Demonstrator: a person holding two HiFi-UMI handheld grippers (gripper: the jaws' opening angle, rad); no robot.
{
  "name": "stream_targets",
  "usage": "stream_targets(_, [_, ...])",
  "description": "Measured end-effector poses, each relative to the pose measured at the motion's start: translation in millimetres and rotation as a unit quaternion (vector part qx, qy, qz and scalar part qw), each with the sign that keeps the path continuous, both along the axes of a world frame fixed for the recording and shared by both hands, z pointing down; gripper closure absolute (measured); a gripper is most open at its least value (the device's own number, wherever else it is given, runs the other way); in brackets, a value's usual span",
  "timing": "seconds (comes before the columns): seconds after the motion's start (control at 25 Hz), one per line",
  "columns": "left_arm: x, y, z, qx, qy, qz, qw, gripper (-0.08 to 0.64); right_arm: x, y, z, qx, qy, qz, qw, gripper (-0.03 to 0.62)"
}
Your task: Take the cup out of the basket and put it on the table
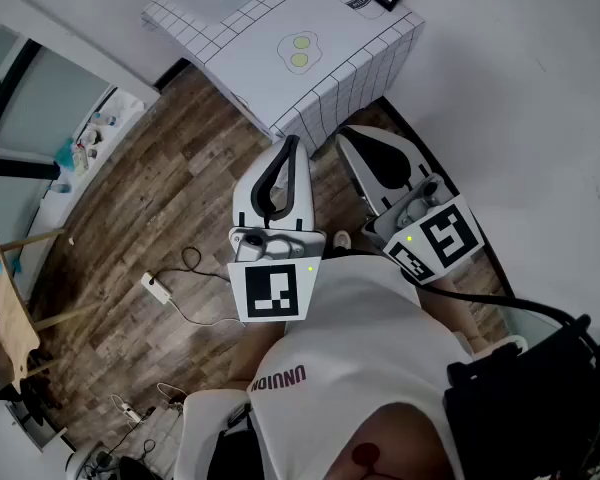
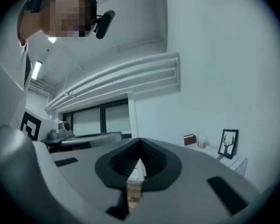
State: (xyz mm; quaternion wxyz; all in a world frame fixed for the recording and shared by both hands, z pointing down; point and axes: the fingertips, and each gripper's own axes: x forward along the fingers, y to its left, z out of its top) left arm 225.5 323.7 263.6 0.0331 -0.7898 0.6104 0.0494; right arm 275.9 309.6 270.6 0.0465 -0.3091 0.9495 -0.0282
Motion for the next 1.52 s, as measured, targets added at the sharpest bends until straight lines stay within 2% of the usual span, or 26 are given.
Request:
stream_targets(0.84, [-19, -1, 2, -0.008, 0.007, -0.01, 0.9999, 0.546, -15, -7, 0, -0.008, -0.004, 0.003, 1.0, 0.572])
stream_targets(1.12, [-47, -2, 4, -0.008, 0.013, -0.029, 0.9995, 0.548, -38, -15, 2, -0.009, -0.008, 0.002, 1.0, 0.572])
stream_targets(1.52, [-115, 1, 12, -0.014, 0.017, -0.088, 0.9959, 0.548, -99, -27, 2, -0.007, -0.019, -0.028, 0.999, 0.572])
